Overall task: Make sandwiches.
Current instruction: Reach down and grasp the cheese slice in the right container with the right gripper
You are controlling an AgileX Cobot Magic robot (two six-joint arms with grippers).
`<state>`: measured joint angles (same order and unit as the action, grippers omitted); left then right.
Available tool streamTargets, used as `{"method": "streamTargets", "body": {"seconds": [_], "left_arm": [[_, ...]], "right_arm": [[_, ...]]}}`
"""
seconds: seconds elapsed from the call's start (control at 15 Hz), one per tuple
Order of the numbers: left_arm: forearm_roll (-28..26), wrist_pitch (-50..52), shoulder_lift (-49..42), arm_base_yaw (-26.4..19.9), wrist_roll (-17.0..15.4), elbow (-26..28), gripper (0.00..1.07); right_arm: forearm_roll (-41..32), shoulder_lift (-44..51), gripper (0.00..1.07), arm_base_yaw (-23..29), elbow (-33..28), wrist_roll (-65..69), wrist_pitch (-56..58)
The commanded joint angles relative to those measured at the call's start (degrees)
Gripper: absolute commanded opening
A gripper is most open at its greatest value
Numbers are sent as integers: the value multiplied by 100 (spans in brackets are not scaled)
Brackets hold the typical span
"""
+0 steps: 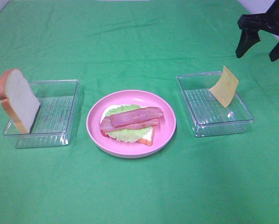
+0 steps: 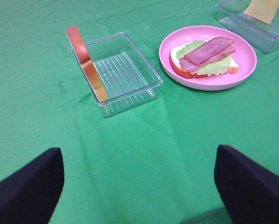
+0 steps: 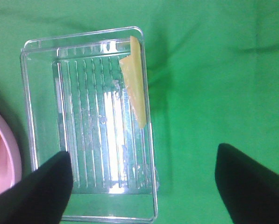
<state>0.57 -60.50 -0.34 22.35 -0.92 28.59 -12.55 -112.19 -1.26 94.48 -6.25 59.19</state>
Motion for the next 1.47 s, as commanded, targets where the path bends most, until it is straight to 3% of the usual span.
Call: {"method": "streamTargets", "body": {"seconds": [0.07,0.27,0.4,0.6,1.13,1.47], "left_arm": [[-23,69,-115,6,-6,-6,83],[-23,69,-115,6,-6,-6,83],[-23,69,-115,6,-6,-6,83],[-23,69,-115,6,-6,-6,83],[-23,69,-115,6,-6,-6,83],[-23,69,-115,6,-6,-6,83]], "right_arm": [[-69,-561,78,-6,665,-235,533],[-241,-1071,75,0,1289,-235,745],[-384,-1226,71,0,1404,-235,751],[-510,-1536,58,0,1444,-350,842],[-636,-1833,57,0,1444,-344,814],[-596,-1856,47,0,1444,-344,796]]}}
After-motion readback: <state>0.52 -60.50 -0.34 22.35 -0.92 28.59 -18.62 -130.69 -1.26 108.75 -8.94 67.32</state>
